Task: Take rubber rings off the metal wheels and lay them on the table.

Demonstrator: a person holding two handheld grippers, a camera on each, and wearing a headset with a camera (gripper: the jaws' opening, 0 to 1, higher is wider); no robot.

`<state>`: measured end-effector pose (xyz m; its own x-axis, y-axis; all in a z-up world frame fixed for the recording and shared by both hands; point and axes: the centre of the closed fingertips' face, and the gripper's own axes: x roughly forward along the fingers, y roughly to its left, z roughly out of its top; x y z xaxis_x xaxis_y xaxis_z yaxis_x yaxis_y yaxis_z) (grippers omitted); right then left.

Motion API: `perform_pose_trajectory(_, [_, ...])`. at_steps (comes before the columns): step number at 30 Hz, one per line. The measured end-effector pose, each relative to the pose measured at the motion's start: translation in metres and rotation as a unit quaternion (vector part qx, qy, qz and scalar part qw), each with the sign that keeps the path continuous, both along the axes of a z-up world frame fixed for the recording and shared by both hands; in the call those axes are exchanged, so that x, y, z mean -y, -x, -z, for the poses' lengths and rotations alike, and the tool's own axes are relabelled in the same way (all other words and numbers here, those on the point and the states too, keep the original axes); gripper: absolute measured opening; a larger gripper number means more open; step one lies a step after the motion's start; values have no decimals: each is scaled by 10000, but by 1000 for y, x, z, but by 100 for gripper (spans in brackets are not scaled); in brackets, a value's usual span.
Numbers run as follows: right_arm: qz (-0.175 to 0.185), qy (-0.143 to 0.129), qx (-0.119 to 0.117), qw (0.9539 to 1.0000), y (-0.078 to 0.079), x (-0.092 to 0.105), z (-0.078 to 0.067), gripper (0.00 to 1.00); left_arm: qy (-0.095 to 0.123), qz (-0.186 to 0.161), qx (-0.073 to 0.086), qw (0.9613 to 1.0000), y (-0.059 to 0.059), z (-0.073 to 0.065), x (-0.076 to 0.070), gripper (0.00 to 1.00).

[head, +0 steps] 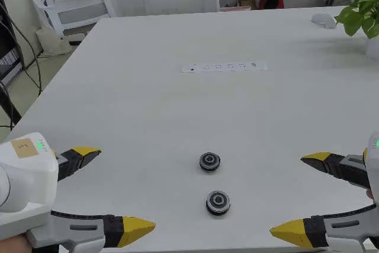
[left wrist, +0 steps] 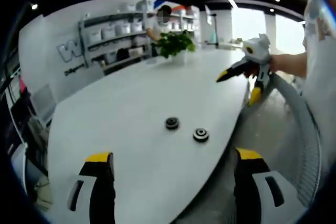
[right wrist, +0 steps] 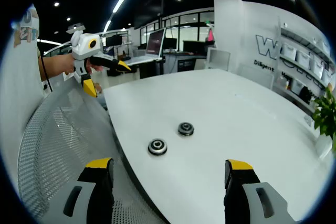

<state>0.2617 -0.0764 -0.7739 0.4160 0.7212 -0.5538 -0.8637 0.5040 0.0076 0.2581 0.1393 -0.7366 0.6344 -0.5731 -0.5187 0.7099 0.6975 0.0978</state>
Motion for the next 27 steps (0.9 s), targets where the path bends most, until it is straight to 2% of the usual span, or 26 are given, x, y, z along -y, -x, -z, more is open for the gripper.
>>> perform_pose_trajectory(9, [-12,-22,-58,10000,1,-1,3,89,8,32,-77,10000,3,3,2,95])
perform_pose_trajectory(27, [-70,6,-122,9999,0,-1,8,89,-70,59,-84,9999,2,4,3,95])
